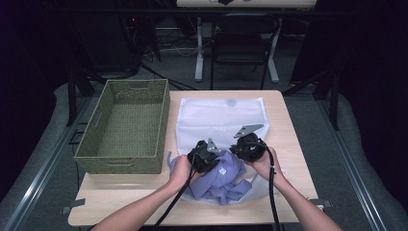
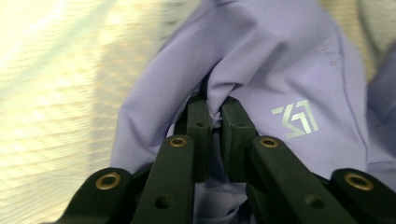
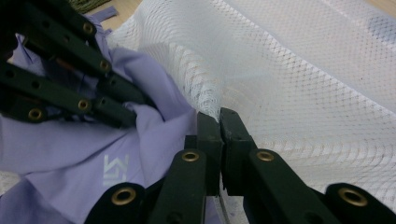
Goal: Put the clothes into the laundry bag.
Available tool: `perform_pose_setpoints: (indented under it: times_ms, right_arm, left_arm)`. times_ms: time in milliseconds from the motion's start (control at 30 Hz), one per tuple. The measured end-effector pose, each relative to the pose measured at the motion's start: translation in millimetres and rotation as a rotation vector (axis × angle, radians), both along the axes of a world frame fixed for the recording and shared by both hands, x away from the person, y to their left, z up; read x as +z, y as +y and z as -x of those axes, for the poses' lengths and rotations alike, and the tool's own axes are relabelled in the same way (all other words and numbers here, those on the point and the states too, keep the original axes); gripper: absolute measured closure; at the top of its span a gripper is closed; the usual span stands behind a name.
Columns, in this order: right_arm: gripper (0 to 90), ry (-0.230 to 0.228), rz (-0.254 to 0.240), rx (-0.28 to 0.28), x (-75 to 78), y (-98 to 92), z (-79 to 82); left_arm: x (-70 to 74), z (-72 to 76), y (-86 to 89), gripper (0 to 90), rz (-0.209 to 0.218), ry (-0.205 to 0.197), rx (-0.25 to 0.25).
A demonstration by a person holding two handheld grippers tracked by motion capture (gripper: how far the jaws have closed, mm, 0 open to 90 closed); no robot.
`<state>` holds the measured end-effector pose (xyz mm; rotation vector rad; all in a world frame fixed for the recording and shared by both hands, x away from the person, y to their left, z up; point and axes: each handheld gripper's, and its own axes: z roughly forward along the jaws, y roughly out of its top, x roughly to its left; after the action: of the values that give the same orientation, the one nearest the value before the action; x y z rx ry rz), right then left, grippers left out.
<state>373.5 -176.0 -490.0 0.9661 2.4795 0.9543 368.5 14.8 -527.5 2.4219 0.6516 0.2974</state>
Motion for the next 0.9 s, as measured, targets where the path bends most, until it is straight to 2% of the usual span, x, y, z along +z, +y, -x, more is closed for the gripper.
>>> perform_pose_setpoints:
  times_ms: [100,133,200,267,300,333,367,400,433,467,533,600,633,667,700,800,900]
  right_arm:
    - [88.4,0.000,0.003,0.002,0.3,0.6,0.9]
    - [88.4,0.000,0.004,0.001,0.4,0.7,1.5]
    - [88.4,-0.003,0.002,0.001,1.3,0.0,2.4]
    - [88.4,-0.001,-0.002,-0.003,1.1,-1.9,0.9]
    - [88.4,0.002,-0.003,-0.004,0.9,-2.2,0.1]
    - [88.4,0.002,-0.003,-0.005,0.6,-1.9,-0.5]
    - [88.4,0.002,-0.003,-0.005,0.6,-1.9,-0.5]
    - [88.4,0.003,-0.001,-0.003,0.4,-1.1,-0.8]
    - [88.4,0.003,0.000,-0.001,0.4,-0.6,-0.4]
    - [88.4,0.004,0.000,-0.001,0.4,-0.1,0.2]
    - [88.4,0.004,0.000,-0.004,0.3,0.0,0.8]
    - [88.4,0.011,0.002,-0.001,-1.2,-0.1,1.5]
    - [88.4,0.012,0.005,0.002,-1.8,-0.2,1.3]
    - [88.4,0.016,0.005,0.002,-2.2,-0.2,1.0]
    - [88.4,0.018,0.004,0.002,-2.5,-0.1,0.9]
    - [88.4,0.019,0.006,0.005,-2.6,-0.3,1.0]
    - [88.5,0.019,0.002,0.008,-1.7,-0.3,1.7]
  left_arm:
    - [-0.2,0.8,-0.1,71.2,-0.013,0.013,-0.002]
    - [1.2,2.6,-0.6,71.2,-0.021,0.009,-0.008]
    - [8.0,9.6,-2.9,54.5,-0.018,-0.008,-0.025]
    - [15.9,15.3,-4.5,37.1,0.016,-0.020,-0.049]
    - [22.9,21.0,-8.4,34.3,0.046,-0.015,-0.084]
    - [24.0,23.8,-10.8,31.5,0.065,0.002,-0.106]
    - [24.0,23.8,-10.8,29.4,0.065,0.002,-0.106]
    - [23.2,26.1,-13.9,27.6,0.067,0.023,-0.132]
    - [15.1,30.2,-21.4,25.3,0.039,0.057,-0.162]
    - [15.1,30.2,-21.4,25.0,0.039,0.057,-0.162]
    - [1.1,31.7,-27.8,25.6,-0.001,0.088,-0.175]
    - [-18.3,28.9,-32.3,35.4,-0.063,0.103,-0.176]
    - [-18.3,28.9,-32.3,41.4,-0.063,0.103,-0.176]
    - [-26.3,26.8,-32.3,47.7,-0.070,0.091,-0.172]
    - [-27.9,25.2,-31.4,53.8,-0.061,0.092,-0.169]
    - [-27.3,21.6,-27.8,71.1,-0.057,0.090,-0.172]
    - [-24.2,20.1,-26.1,80.4,-0.047,0.086,-0.164]
